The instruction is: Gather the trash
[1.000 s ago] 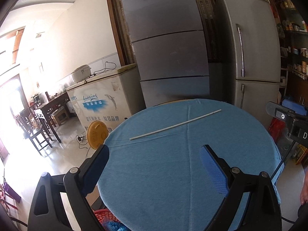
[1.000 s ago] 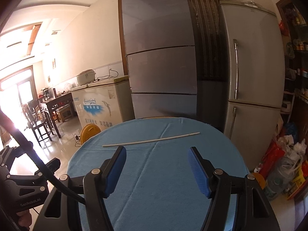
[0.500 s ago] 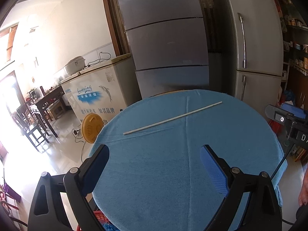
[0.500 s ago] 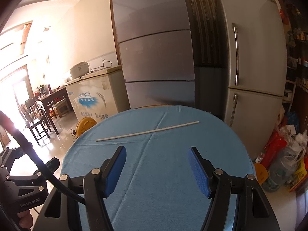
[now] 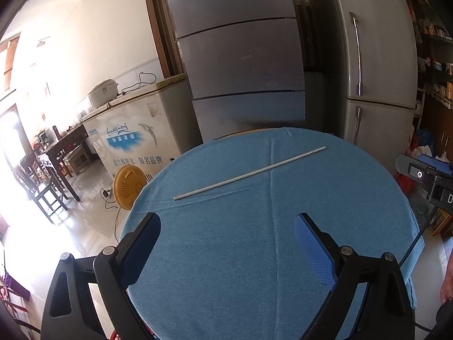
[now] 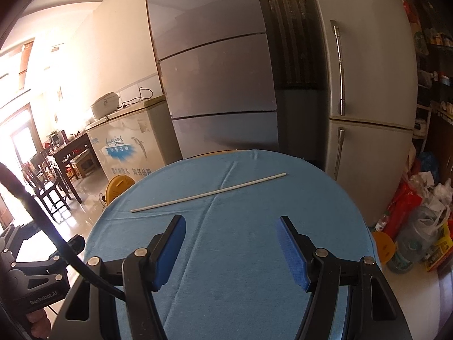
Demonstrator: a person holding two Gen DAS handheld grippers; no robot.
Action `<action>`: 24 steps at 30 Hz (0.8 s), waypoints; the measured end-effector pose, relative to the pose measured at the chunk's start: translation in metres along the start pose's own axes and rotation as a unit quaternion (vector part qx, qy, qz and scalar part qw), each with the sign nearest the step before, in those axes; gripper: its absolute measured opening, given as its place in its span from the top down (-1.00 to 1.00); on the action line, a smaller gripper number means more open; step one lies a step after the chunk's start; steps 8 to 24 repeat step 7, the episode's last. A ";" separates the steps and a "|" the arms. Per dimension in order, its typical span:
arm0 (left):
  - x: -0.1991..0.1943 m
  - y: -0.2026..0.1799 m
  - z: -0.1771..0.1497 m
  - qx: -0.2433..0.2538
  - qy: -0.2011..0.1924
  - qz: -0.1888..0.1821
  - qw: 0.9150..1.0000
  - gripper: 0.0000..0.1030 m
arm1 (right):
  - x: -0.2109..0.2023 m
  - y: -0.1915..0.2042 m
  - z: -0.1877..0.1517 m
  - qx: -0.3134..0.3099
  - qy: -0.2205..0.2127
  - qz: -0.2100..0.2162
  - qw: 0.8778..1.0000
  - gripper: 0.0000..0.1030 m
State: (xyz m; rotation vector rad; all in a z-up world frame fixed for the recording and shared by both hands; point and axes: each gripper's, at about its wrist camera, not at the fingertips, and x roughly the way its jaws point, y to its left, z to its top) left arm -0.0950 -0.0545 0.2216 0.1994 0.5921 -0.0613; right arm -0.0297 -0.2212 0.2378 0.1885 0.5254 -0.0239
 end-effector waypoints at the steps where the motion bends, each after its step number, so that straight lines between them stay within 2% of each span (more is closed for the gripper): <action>1: 0.003 -0.001 -0.001 0.000 0.002 -0.002 1.000 -0.85 | 0.002 0.000 -0.001 0.001 0.002 0.000 1.000 -0.36; 3: 0.010 -0.002 -0.003 0.000 0.005 -0.012 1.000 -0.85 | 0.008 -0.002 -0.002 0.003 0.008 0.000 1.000 -0.36; 7: 0.045 -0.006 -0.020 -0.006 0.031 -0.058 0.998 -0.85 | 0.031 -0.012 -0.016 0.012 0.019 -0.003 1.000 -0.36; 24: 0.045 -0.006 -0.020 -0.006 0.031 -0.058 0.998 -0.85 | 0.031 -0.012 -0.016 0.012 0.019 -0.003 1.000 -0.36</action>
